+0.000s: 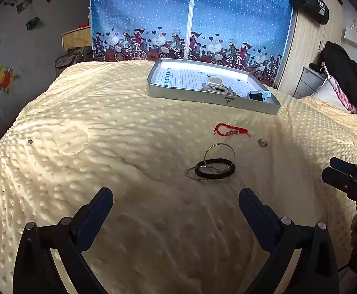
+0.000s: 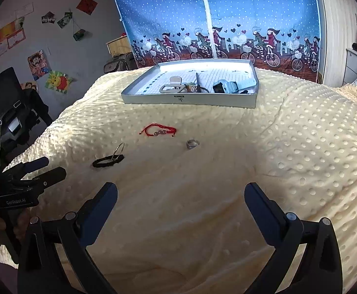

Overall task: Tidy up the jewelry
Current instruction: 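Grasp the black hair tie with the left tool while the right tool grasps a silver hoop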

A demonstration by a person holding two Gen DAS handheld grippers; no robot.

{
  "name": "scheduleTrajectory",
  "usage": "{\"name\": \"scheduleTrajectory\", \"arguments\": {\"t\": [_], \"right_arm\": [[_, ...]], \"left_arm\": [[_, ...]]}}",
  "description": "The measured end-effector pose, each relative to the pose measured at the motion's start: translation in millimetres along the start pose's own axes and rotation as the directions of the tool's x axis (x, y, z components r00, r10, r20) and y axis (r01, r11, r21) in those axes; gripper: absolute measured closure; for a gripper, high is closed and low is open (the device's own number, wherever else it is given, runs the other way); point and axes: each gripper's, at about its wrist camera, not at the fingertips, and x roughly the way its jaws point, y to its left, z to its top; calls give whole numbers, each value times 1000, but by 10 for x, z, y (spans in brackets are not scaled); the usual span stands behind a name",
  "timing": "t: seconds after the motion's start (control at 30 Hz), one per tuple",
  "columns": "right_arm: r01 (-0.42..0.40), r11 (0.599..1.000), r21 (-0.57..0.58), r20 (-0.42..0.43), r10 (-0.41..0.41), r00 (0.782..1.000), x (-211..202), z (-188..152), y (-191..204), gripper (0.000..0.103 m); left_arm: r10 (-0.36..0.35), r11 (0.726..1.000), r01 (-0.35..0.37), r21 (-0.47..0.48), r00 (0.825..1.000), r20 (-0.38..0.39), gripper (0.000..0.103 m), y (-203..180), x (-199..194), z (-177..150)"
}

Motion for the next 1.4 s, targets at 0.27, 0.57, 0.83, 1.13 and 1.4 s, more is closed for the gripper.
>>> {"name": "scheduleTrajectory", "arguments": {"t": [0.27, 0.57, 0.83, 1.13, 1.4], "right_arm": [[2, 1000, 7, -9, -2, 1000, 71, 8, -7, 1], [31, 1000, 0, -4, -31, 999, 121, 38, -45, 1], [-48, 999, -14, 30, 49, 998, 178, 92, -50, 1], [-202, 977, -64, 21, 204, 979, 484, 232, 137, 40], [-367, 930, 23, -41, 368, 929, 970, 410, 236, 66]], "left_arm": [[-2, 999, 2, 35, 1000, -4, 0, -100, 32, 59], [-61, 997, 63, 53, 998, -33, 0, -224, 141, 133], [-150, 989, 150, 2, 987, -61, 6, -213, 213, 121], [-261, 959, 243, -144, 958, -119, 48, 7, 330, 146], [-358, 915, 308, -261, 918, -171, 73, 141, 536, 280]]}}
